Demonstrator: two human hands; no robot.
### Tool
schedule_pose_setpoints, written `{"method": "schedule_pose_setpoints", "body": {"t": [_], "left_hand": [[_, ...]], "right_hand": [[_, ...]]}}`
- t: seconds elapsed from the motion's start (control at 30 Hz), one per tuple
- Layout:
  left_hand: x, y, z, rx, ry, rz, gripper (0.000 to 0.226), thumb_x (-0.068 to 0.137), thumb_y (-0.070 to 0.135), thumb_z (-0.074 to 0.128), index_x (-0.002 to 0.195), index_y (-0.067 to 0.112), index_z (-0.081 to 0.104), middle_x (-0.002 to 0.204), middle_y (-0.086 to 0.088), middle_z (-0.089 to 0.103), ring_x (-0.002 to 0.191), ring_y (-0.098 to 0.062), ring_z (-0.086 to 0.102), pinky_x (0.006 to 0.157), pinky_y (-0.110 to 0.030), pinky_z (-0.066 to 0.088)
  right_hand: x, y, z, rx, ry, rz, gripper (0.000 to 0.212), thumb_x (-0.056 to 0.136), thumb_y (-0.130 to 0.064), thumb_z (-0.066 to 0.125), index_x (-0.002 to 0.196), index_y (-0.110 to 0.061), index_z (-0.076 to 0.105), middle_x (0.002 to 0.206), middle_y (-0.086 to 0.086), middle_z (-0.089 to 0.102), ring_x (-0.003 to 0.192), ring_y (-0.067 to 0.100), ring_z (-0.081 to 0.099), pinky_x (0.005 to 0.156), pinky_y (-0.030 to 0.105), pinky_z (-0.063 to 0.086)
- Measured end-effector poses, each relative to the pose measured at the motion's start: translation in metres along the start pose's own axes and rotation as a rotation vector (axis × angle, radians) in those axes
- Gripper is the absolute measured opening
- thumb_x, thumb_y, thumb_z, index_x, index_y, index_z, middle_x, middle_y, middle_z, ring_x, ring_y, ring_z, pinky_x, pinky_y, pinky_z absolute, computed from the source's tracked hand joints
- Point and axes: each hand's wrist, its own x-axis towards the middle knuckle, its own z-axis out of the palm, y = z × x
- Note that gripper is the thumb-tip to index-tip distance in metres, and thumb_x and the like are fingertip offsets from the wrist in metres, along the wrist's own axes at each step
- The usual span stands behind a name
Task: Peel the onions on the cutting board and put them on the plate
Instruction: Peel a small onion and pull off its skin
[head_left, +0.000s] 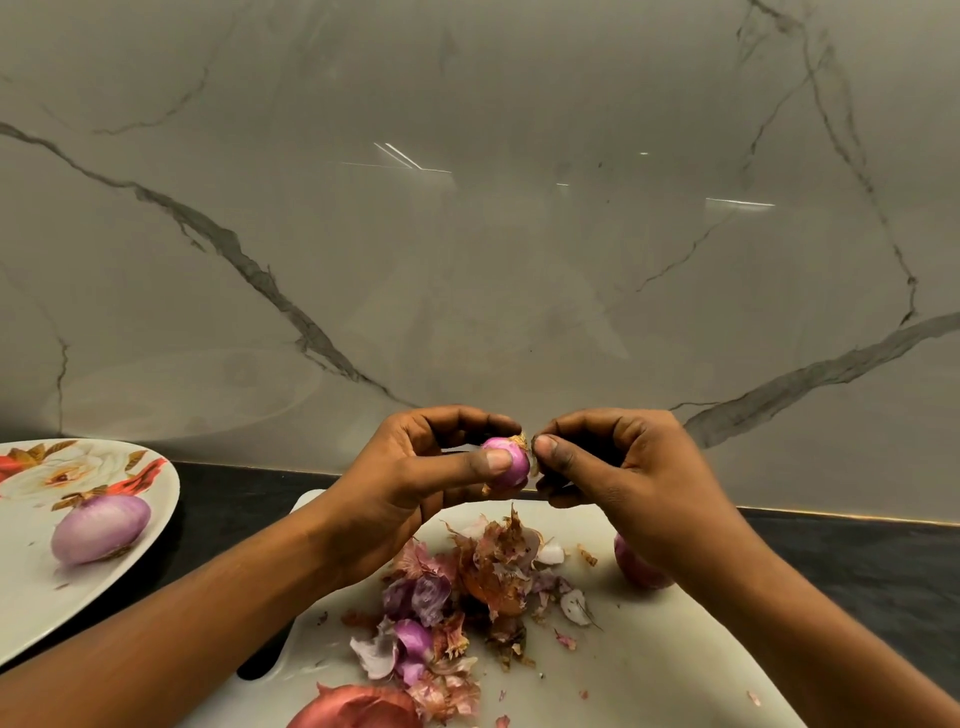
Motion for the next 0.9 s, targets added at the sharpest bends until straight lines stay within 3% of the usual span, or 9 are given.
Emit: {"method": "schedule_pose_setpoints", "body": {"t": [0.2, 0.33, 0.43, 0.53, 0.7, 0.9], "left_hand": [[0.0026, 0.0000, -0.0042, -0.078, 0.003, -0.001, 0.036, 0.083, 0.005, 0.074, 0.118, 0.002, 0.074, 0.120, -0.023, 0.073, 0.105, -0.045, 0.074, 0.087, -0.035, 0.065], [0.0029, 0.0003, -0.0033, -0.047, 0.008, 0.007, 0.041, 0.083, 0.003, 0.079, 0.123, 0.003, 0.072, 0.121, -0.020, 0.075, 0.107, -0.041, 0.075, 0.086, -0.034, 0.064], [0.0022, 0.0004, 0.0003, 0.020, 0.044, 0.017, 0.043, 0.079, 0.003, 0.080, 0.121, 0.003, 0.072, 0.115, -0.013, 0.078, 0.104, -0.032, 0.077, 0.081, -0.029, 0.063], [0.0012, -0.0007, 0.0012, 0.057, 0.046, 0.024, 0.044, 0.074, 0.005, 0.079, 0.118, 0.006, 0.073, 0.112, -0.010, 0.079, 0.104, -0.028, 0.077, 0.084, -0.032, 0.064], [0.0009, -0.0006, 0.0011, 0.085, 0.042, 0.014, 0.042, 0.075, 0.008, 0.080, 0.116, 0.007, 0.074, 0.110, -0.009, 0.079, 0.103, -0.027, 0.077, 0.084, -0.032, 0.064], [0.0010, 0.0010, 0.0027, 0.008, 0.031, -0.011, 0.042, 0.083, 0.008, 0.074, 0.125, 0.005, 0.071, 0.118, -0.016, 0.077, 0.108, -0.038, 0.076, 0.085, -0.033, 0.064]], "right_hand": [[-0.0003, 0.0026, -0.0022, -0.075, 0.093, -0.026, 0.012, 0.093, -0.014, 0.074, 0.093, -0.025, 0.077, 0.085, -0.007, 0.079, 0.078, 0.009, 0.078, 0.074, 0.030, 0.066], [-0.0022, 0.0032, -0.0023, -0.118, 0.051, -0.036, 0.017, 0.090, -0.012, 0.079, 0.100, -0.025, 0.082, 0.088, -0.010, 0.081, 0.084, 0.011, 0.078, 0.077, 0.036, 0.066], [-0.0024, 0.0019, -0.0011, -0.094, 0.037, -0.046, 0.013, 0.089, -0.027, 0.080, 0.101, -0.023, 0.083, 0.085, -0.008, 0.081, 0.082, 0.015, 0.078, 0.073, 0.042, 0.067], [-0.0031, 0.0004, -0.0001, -0.111, 0.015, -0.058, 0.030, 0.078, -0.047, 0.078, 0.097, -0.024, 0.084, 0.083, -0.008, 0.081, 0.079, 0.014, 0.078, 0.071, 0.038, 0.067], [0.0002, 0.0032, -0.0012, -0.104, 0.004, -0.048, 0.009, 0.091, -0.023, 0.076, 0.097, -0.023, 0.082, 0.083, -0.006, 0.080, 0.079, 0.011, 0.078, 0.075, 0.034, 0.066], [-0.0020, 0.0014, 0.0023, -0.245, -0.020, -0.046, 0.009, 0.102, -0.028, 0.062, 0.098, -0.029, 0.070, 0.087, -0.005, 0.073, 0.082, 0.002, 0.071, 0.074, 0.027, 0.062]]}}
